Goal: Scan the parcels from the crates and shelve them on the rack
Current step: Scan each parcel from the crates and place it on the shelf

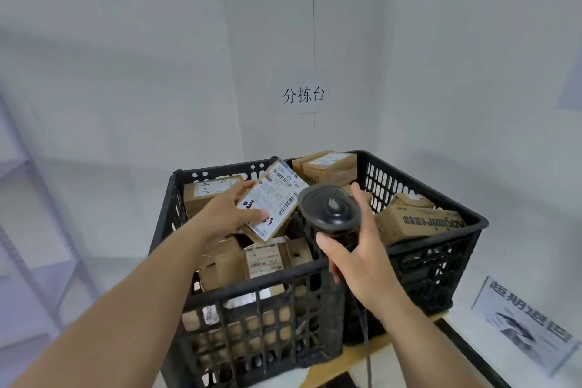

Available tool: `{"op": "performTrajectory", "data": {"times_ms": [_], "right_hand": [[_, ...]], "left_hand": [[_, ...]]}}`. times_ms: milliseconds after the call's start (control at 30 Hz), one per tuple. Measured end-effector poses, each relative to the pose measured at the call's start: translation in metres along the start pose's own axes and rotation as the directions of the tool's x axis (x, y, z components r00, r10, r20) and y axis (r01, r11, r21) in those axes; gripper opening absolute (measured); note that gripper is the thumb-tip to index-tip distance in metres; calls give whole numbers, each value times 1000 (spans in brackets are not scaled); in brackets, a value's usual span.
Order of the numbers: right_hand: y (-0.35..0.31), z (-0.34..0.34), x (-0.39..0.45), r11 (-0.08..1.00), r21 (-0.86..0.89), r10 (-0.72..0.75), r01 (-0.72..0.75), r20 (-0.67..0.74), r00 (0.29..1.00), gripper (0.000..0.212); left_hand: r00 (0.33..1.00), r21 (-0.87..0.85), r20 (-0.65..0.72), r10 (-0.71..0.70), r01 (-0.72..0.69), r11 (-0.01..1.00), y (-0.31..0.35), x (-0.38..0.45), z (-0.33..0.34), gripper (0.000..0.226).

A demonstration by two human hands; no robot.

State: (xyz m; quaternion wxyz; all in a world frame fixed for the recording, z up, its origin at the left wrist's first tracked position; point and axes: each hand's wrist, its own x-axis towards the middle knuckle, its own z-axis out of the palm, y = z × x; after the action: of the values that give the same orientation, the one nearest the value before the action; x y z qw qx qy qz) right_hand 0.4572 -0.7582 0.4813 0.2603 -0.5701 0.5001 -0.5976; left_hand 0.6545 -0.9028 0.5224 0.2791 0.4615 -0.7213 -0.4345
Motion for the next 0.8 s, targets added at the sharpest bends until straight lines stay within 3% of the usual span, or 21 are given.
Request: {"op": "performTrajectory", "data": {"times_ms": [267,400,800], "right_hand": [[-12,-20,-64,996,-31,86,-84,65,994,87],[-11,-24,-88,993,9,117,-119,88,989,87],[-29,-15,-109,994,3,105,-105,66,992,85]], "left_hand": [[997,142,23,68,-71,987,17,-35,11,77],[995,202,20,98,-100,974,26,-52,11,68],[981,321,91,172,-192,927,40,-59,4,64]]}}
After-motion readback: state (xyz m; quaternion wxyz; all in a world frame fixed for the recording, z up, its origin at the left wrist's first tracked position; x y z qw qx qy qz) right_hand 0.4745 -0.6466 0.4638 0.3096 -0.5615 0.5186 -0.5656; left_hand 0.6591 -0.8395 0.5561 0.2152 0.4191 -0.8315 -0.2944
